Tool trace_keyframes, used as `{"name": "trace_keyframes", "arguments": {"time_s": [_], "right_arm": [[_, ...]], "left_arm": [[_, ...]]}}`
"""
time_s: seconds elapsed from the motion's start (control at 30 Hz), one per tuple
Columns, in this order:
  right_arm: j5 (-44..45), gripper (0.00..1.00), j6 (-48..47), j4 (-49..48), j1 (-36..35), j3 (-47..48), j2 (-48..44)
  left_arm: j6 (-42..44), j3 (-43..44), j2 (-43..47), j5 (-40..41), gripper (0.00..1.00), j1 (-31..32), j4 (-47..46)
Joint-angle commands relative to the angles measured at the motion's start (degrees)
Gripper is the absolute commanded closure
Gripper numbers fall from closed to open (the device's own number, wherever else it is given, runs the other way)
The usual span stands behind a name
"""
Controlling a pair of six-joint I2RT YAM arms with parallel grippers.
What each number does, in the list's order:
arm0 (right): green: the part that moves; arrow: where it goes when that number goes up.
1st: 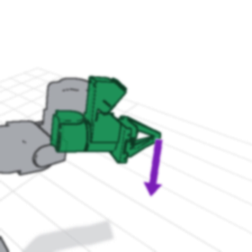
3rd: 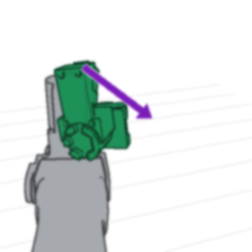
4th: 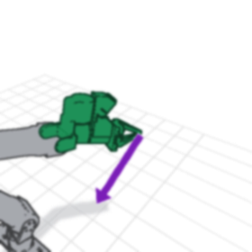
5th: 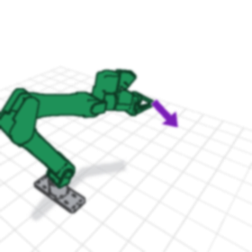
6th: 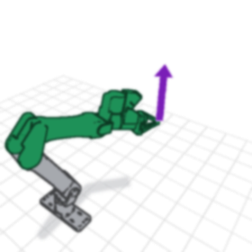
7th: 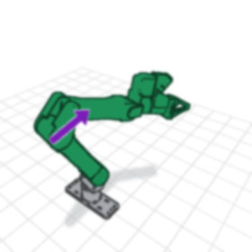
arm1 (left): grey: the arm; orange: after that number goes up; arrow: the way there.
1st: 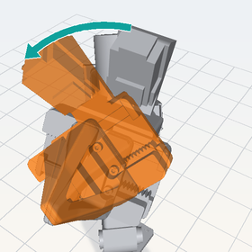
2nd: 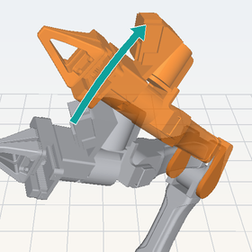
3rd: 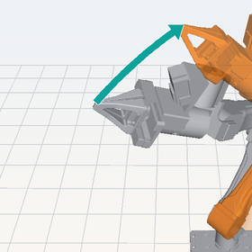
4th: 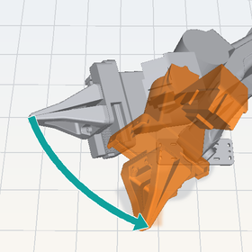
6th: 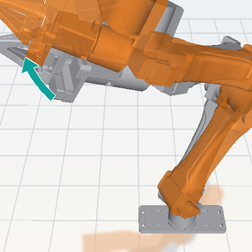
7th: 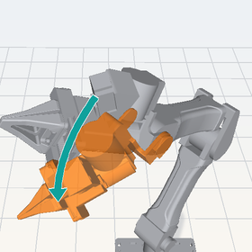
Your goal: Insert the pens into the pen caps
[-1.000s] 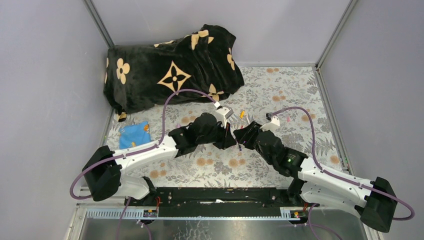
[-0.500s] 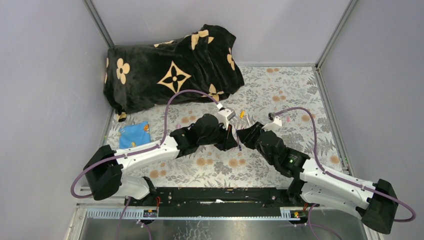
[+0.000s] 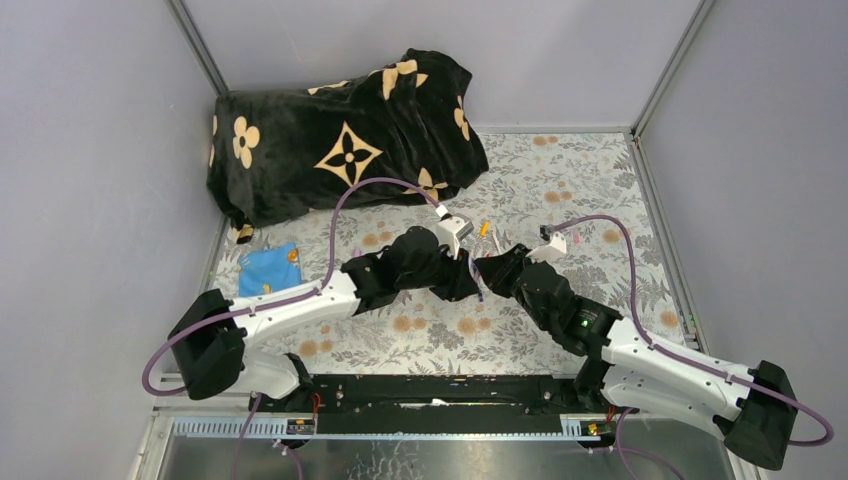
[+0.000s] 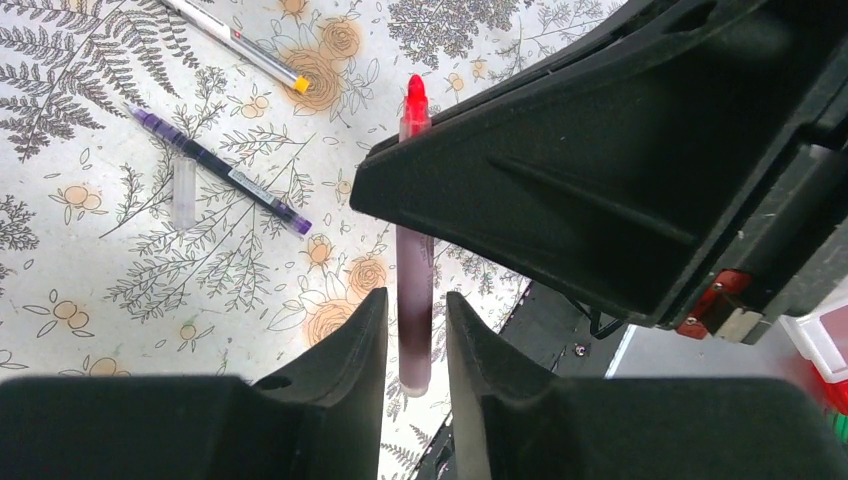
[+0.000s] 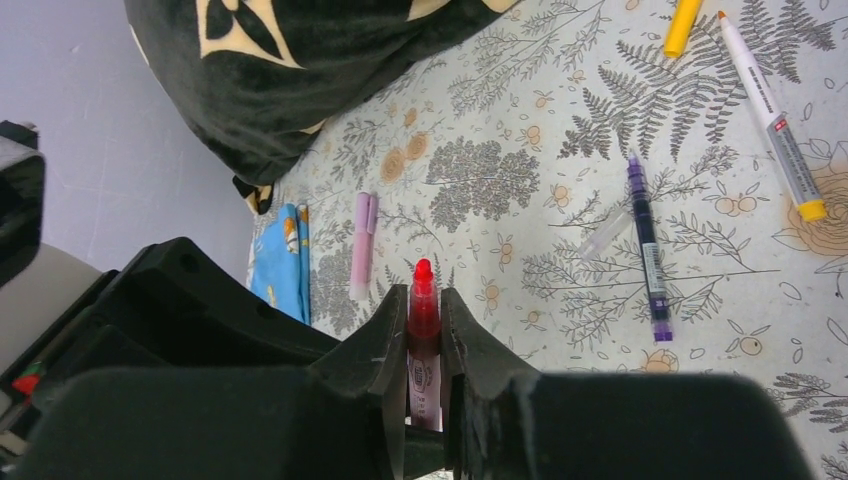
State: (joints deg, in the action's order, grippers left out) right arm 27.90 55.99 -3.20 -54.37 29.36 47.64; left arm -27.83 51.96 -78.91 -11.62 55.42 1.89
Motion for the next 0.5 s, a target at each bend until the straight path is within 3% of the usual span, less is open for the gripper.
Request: {"name": "trace_keyframes", "arguments": {"time_s": [0.0,0.2,0.37,0.47], "right_arm": [[0.67,1.00,1.57,-3.54,-0.19,0.53,-1.36],[-0.33,1.00,0.66,-4.46,-0.21,0.61,-1.67],[-1.08,1.00,0.19,-5.13,-0.21,0.47,-1.17],[-0.99,0.97,-0.19,-5.07,-0.17,0.45,-1.06]], "left_arm": [[1.11,2.18,-0.94,-0.65,0.67,0.39,-2.14],[0.78,1.97,-1.58,-0.86,0.69,0.48,-2.74],[0.70,2.58,-2.07,-0.97,0.90,0.48,-2.95],[0.68,2.79,-2.13,-0.48,0.97,0.48,-2.93]]}}
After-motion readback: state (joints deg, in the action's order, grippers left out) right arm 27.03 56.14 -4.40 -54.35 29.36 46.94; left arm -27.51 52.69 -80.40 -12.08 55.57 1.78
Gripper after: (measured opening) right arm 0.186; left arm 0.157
